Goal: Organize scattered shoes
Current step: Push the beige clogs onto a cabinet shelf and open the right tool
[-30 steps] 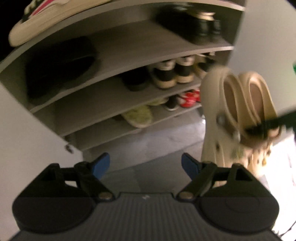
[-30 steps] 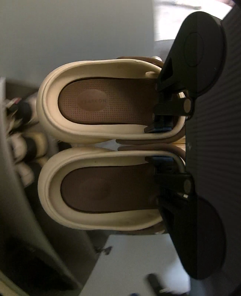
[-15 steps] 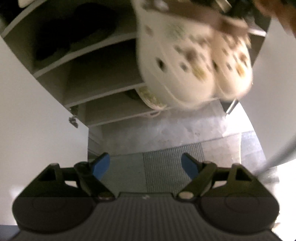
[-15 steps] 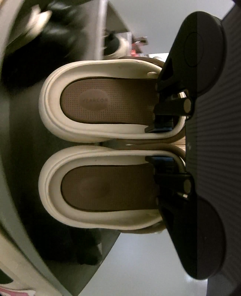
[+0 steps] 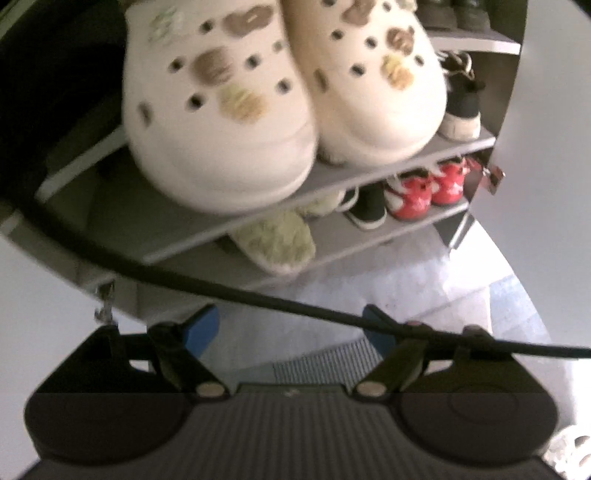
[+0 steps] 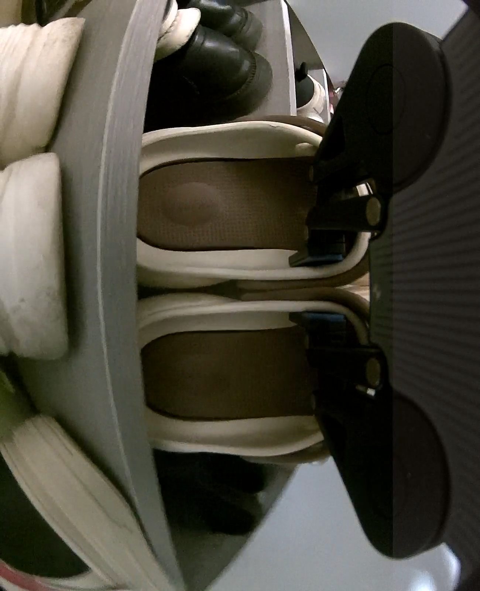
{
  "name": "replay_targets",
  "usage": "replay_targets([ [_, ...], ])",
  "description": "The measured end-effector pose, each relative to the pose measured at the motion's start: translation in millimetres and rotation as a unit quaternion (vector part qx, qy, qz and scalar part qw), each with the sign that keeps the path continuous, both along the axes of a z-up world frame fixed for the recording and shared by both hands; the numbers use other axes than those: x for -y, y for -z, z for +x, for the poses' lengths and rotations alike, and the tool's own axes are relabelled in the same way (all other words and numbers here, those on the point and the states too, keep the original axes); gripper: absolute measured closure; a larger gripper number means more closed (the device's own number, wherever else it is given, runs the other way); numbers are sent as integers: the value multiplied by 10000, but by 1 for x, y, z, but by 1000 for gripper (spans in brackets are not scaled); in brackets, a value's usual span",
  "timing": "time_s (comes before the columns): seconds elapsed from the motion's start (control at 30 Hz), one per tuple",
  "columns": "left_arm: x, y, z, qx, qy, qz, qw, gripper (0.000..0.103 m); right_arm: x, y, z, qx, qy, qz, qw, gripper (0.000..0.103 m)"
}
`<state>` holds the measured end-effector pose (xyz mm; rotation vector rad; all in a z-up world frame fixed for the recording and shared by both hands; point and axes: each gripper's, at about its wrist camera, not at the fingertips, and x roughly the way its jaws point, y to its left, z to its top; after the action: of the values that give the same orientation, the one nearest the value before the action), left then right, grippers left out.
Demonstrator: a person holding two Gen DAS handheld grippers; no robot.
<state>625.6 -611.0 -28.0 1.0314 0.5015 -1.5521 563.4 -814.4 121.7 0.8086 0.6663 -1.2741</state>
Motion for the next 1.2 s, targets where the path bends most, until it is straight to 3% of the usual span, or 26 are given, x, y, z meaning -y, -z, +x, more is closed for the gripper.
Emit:
replay_targets([
  [0.2, 33, 0, 13, -88, -86, -398, 9991, 17, 12, -5, 3, -173, 26, -490, 9986, 77],
  [0.4, 46, -16, 28, -496, -251, -618, 9965, 17, 26, -3, 16, -591, -245, -1279, 9897, 79],
  [0.53, 44, -22, 31, -585, -332, -724, 9951, 17, 35, 0, 9, -517, -221, -1573, 9860, 80],
  [0.57, 44, -24, 32, -644, -411, -731, 9944, 17, 39, 2, 4, -485, -212, -1746, 9832, 86],
  [0.7, 46, -34, 28, -697, -383, -918, 9926, 16, 50, 7, -11, -278, -64, -2073, 9779, 89],
  [0.73, 48, -35, 28, -741, -411, -905, 9923, 15, 54, 9, -15, -269, -71, -2168, 9758, 84],
  [0.93, 53, -32, 29, -747, -540, -806, 9925, 16, 71, 13, -23, -298, -204, -2288, 9728, 84],
  [1.0, 51, -32, 29, -718, -510, -832, 9926, 16, 70, 9, -28, -445, -259, -2370, 9701, 78],
  [1.1, 45, -29, 27, -640, -404, -858, 9934, 16, 64, 6, -34, -484, -481, -2448, 9672, 59],
  [1.2, 39, -28, 27, -633, -348, -895, 9934, 16, 50, 3, -41, -589, -638, -2690, 9592, 55],
])
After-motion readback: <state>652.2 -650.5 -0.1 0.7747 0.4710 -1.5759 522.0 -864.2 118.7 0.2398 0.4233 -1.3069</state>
